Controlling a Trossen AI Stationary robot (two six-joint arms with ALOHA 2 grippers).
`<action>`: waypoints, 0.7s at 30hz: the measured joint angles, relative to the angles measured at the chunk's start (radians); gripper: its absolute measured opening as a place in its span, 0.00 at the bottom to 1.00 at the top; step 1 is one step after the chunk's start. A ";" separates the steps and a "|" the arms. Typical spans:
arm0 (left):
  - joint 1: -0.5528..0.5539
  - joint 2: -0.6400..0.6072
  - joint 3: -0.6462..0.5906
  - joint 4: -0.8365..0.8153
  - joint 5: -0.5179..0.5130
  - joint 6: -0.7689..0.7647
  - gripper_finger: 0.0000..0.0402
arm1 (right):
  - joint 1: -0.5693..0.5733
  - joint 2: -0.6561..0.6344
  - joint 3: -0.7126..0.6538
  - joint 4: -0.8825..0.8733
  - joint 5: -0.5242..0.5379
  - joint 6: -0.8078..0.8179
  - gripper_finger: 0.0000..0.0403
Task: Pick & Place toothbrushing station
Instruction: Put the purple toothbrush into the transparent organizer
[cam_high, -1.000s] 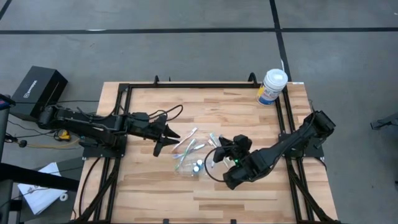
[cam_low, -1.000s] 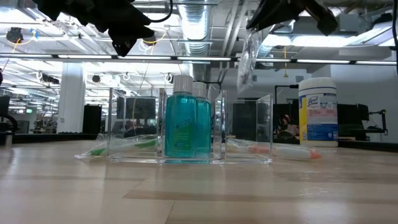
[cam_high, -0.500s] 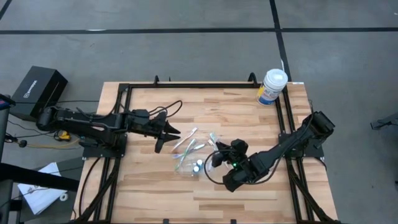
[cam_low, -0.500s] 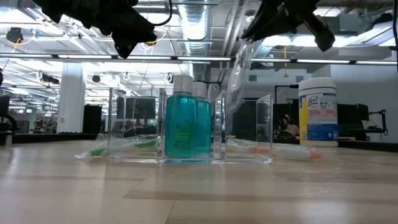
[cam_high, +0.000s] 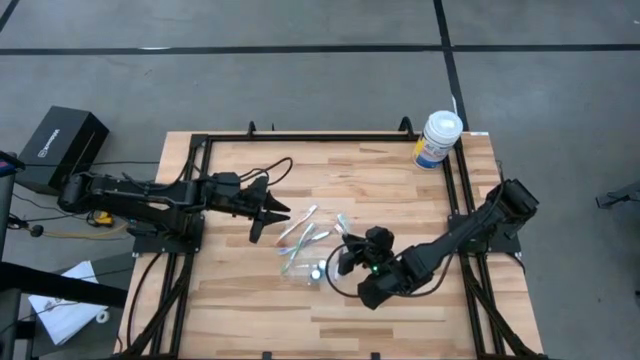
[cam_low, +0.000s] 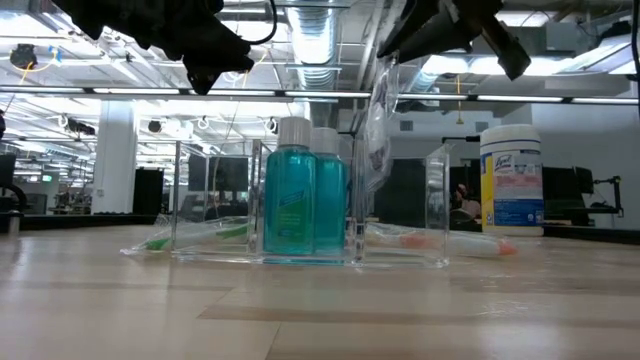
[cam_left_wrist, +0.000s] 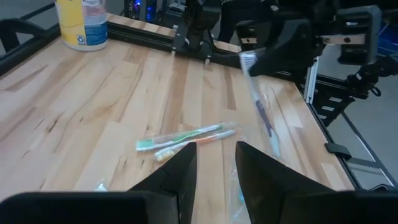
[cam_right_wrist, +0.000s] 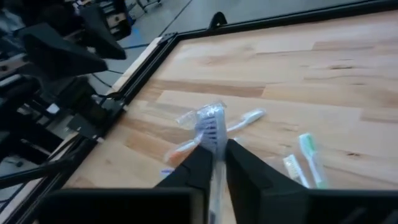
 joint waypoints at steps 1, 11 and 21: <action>0.000 0.000 0.000 0.000 0.000 0.003 0.27 | 0.002 0.000 0.000 0.014 0.000 -0.016 0.11; 0.036 0.000 0.000 -0.005 0.000 0.024 0.26 | 0.002 0.000 0.000 0.131 -0.003 -0.133 0.22; 0.118 0.000 0.000 -0.012 0.052 0.024 0.26 | 0.014 0.000 0.000 0.191 -0.092 -0.152 0.23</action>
